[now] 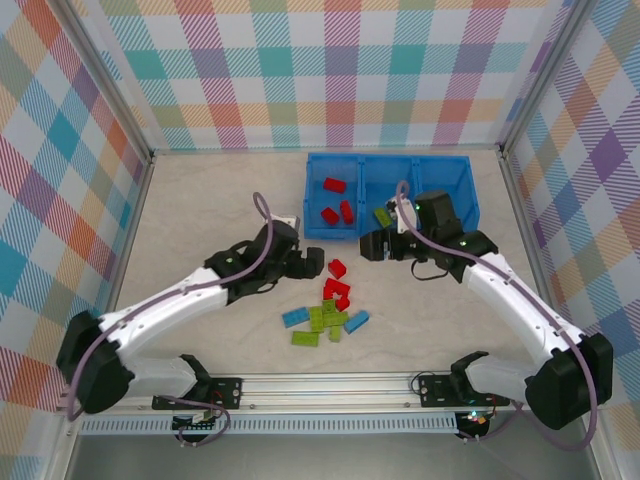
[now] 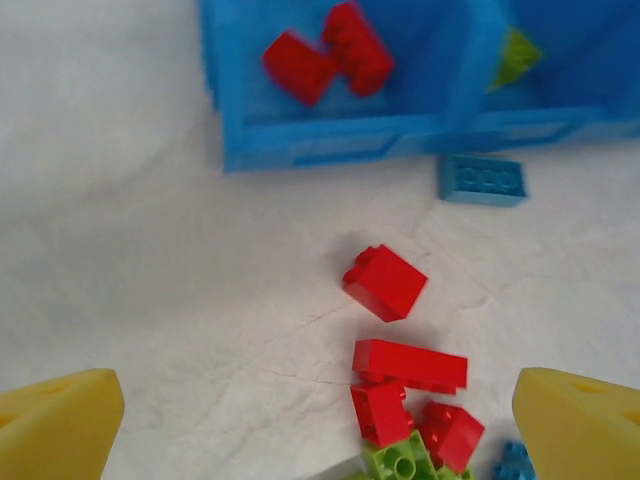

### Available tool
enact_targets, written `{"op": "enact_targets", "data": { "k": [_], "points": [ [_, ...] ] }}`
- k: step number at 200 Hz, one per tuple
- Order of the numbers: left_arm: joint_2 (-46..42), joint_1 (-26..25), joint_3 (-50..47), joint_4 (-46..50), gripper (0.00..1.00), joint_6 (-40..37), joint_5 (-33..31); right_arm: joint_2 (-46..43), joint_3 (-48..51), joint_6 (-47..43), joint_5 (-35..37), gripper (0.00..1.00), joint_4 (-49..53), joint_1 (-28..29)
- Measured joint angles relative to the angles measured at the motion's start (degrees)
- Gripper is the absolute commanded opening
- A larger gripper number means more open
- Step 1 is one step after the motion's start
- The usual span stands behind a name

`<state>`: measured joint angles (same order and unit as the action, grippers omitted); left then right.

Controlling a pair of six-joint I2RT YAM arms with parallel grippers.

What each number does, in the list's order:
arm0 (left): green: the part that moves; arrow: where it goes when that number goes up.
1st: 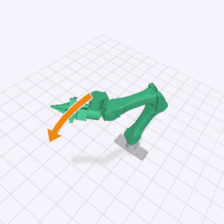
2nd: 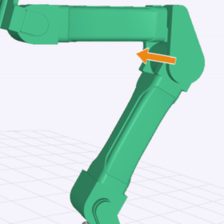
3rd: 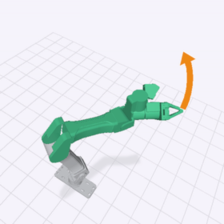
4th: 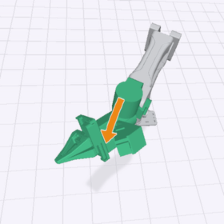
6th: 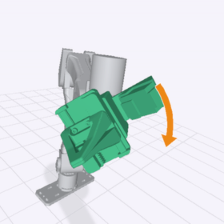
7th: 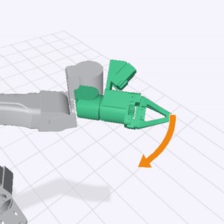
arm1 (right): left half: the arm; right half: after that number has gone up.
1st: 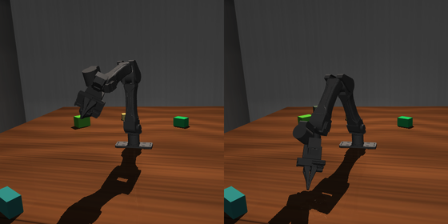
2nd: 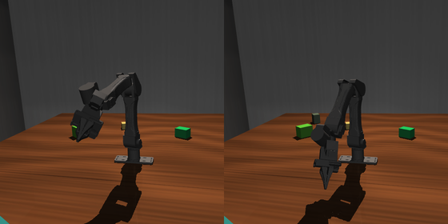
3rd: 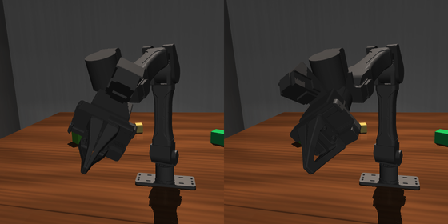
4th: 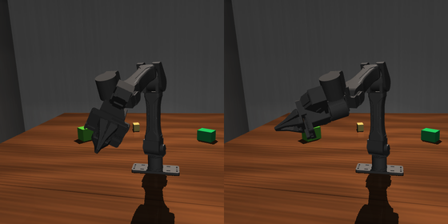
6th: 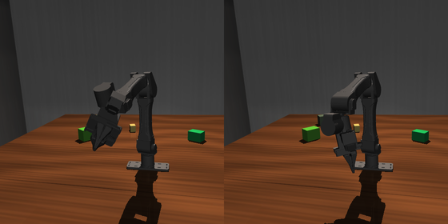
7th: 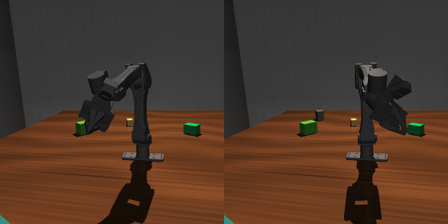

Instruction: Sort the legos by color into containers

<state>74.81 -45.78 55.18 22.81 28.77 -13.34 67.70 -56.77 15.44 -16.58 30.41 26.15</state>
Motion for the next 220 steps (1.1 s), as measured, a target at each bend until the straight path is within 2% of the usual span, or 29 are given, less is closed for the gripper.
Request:
{"op": "enact_targets", "data": {
  "k": [31, 69, 106, 121, 163, 220],
  "points": [
    [11.78, -0.70, 3.02, 0.96, 1.00, 13.62, 0.00, 1.27, 0.00, -3.06, 4.85, 1.00, 6.56, 1.77],
    [19.96, -3.78, 6.40, 0.90, 1.00, 22.67, 0.81, 1.44, 3.28, -2.25, 6.80, 1.00, 8.55, 2.49],
    [27.39, -4.04, 14.34, 0.74, 1.00, 25.94, -0.26, -1.38, 6.49, -0.83, 6.97, 1.00, 8.55, 2.78],
    [30.95, -3.96, 16.96, 0.76, 0.97, 26.16, -0.26, -2.01, 6.49, -0.68, 7.08, 1.00, 8.24, 2.82],
    [38.07, -3.65, 21.11, 1.05, 0.79, 25.88, 0.35, -2.08, 6.49, -0.04, 7.17, 1.00, 8.24, 2.82],
    [38.62, -3.54, 20.17, 1.11, 0.48, 24.76, 0.42, -2.08, 6.47, 0.24, 7.21, 1.00, 8.26, 2.93]
  ]
}}
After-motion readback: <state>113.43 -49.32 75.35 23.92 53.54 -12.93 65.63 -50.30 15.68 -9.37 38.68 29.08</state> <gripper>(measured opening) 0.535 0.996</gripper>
